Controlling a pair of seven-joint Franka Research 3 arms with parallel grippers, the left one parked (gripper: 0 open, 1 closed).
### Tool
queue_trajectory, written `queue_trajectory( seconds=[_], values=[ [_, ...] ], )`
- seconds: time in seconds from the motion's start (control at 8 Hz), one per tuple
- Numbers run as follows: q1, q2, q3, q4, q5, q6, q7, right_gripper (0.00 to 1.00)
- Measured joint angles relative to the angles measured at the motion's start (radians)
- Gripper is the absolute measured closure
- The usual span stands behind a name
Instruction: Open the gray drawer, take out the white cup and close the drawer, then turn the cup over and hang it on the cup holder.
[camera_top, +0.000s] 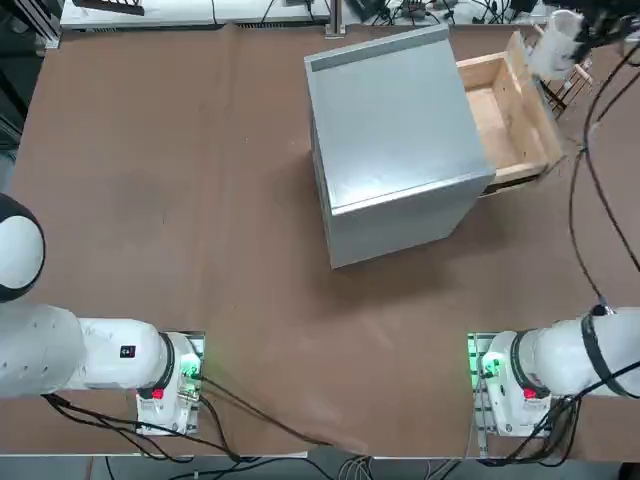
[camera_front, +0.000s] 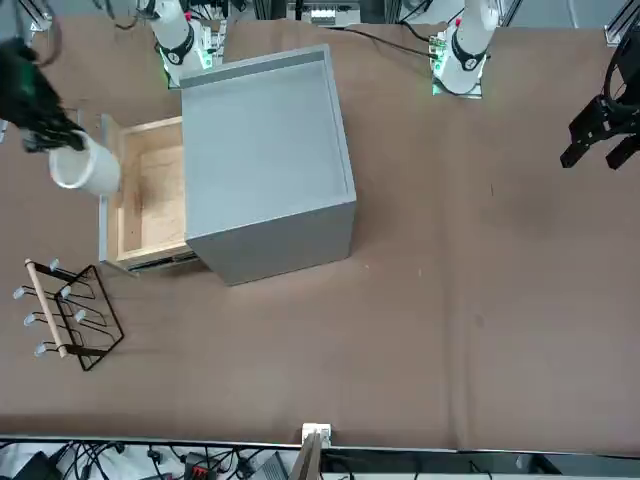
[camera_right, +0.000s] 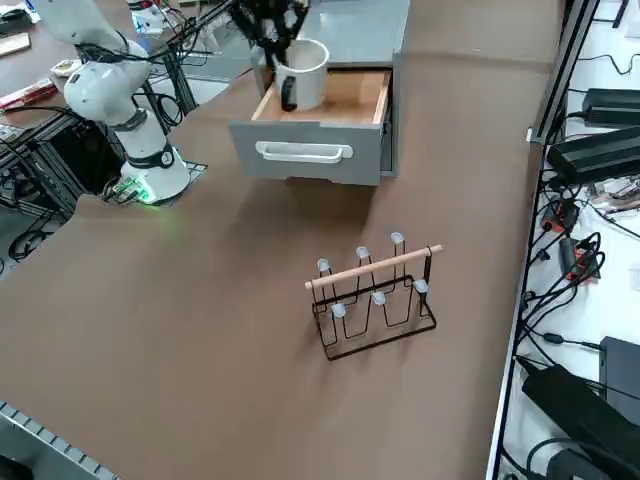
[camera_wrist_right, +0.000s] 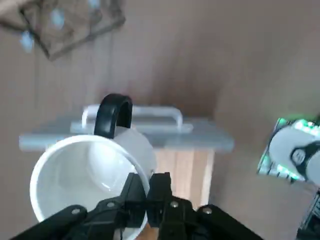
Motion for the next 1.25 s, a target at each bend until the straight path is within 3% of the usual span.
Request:
queue_trajectory(
  seconds=[0.25,0.62,1.0,1.25],
  values=[
    [-0.095,0.041,-0.033,-0.003,-0.041,0.031,-0.023,0.95],
    [-0.212,0.222,-0.039,-0.083,-0.044,0.282,-0.05,0.95],
    [-0.245,0.313,-0.038,-0.345,-0.044,0.686,-0.052,0.95],
    [-0.244,0.333,-0.034,-0.469,-0.043,0.836,-0.049,0.95]
  ],
)
